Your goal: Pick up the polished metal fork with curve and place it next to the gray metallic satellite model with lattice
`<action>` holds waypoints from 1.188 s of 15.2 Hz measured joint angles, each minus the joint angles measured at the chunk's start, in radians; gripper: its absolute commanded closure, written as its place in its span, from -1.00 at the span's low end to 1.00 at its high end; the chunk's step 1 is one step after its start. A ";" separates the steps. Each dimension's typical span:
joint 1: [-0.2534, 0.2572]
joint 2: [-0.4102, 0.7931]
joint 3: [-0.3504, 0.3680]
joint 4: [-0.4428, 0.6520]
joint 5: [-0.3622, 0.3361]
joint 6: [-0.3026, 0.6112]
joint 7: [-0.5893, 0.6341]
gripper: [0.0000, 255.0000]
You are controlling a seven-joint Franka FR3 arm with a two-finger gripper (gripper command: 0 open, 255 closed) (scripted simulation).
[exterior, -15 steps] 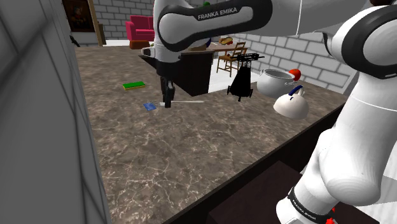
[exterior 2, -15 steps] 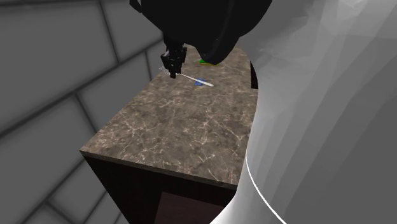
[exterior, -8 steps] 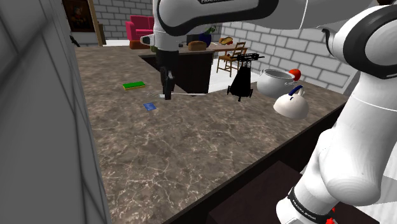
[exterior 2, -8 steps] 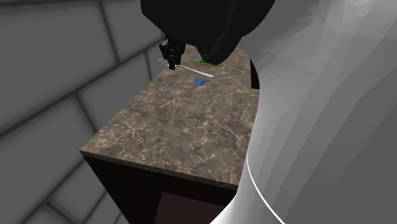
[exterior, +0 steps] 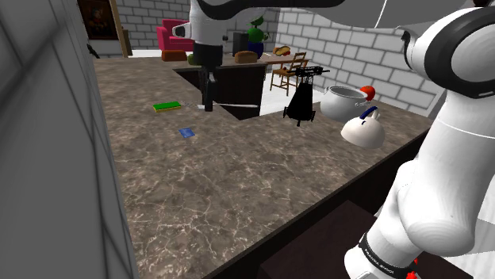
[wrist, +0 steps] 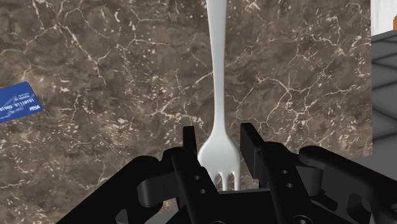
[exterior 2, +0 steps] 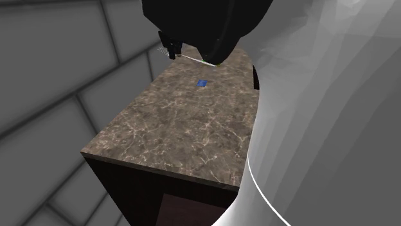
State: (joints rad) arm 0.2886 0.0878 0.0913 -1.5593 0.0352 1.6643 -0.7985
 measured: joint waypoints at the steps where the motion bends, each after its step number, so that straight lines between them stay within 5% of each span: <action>1: 0.000 0.004 0.000 0.020 0.000 -0.017 0.000 1.00; 18: 0.005 0.099 0.002 0.386 -0.009 -0.287 0.014 1.00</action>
State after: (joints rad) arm 0.2937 0.1868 0.0934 -1.1733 0.0261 1.3774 -0.7846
